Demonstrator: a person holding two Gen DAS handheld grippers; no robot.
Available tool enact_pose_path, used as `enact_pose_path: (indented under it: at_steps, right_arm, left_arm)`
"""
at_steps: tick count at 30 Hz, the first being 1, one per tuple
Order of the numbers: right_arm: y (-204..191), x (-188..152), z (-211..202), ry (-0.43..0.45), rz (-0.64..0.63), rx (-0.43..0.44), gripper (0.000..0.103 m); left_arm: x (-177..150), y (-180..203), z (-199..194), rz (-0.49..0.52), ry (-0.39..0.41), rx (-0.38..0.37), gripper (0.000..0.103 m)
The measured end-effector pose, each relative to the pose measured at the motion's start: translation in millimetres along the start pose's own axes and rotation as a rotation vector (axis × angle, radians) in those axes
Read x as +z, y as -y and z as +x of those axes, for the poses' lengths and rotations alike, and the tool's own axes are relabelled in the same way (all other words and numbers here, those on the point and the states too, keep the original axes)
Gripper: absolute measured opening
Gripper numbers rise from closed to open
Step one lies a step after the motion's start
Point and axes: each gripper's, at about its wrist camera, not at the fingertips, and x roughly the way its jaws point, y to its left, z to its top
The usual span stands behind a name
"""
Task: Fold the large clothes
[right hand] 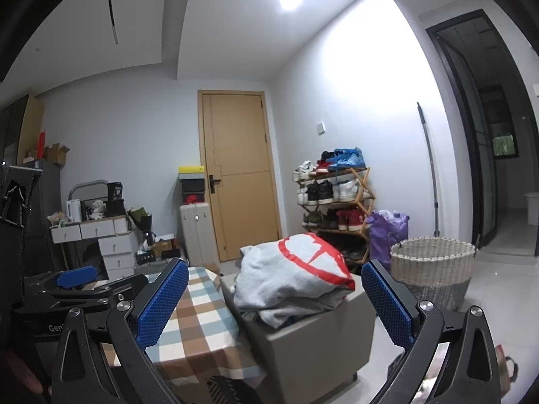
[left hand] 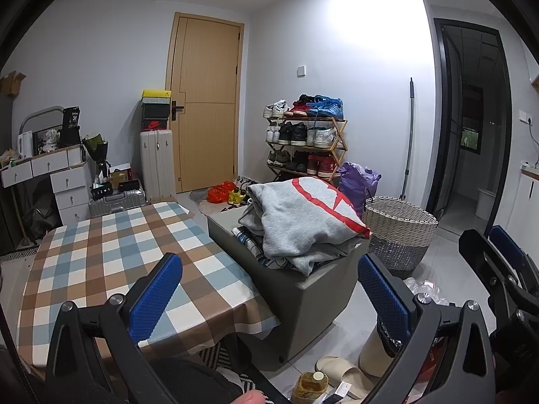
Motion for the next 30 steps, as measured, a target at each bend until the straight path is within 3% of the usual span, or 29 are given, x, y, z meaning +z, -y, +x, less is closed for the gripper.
enact_pose_path:
  at_steps: [30]
  right_arm:
    - [-6.2,3.1,-4.7,0.015,-0.004,0.029,0.103]
  left_arm:
    - [-0.5,10.0,7.1,0.022,-0.02,-0.024,0.102]
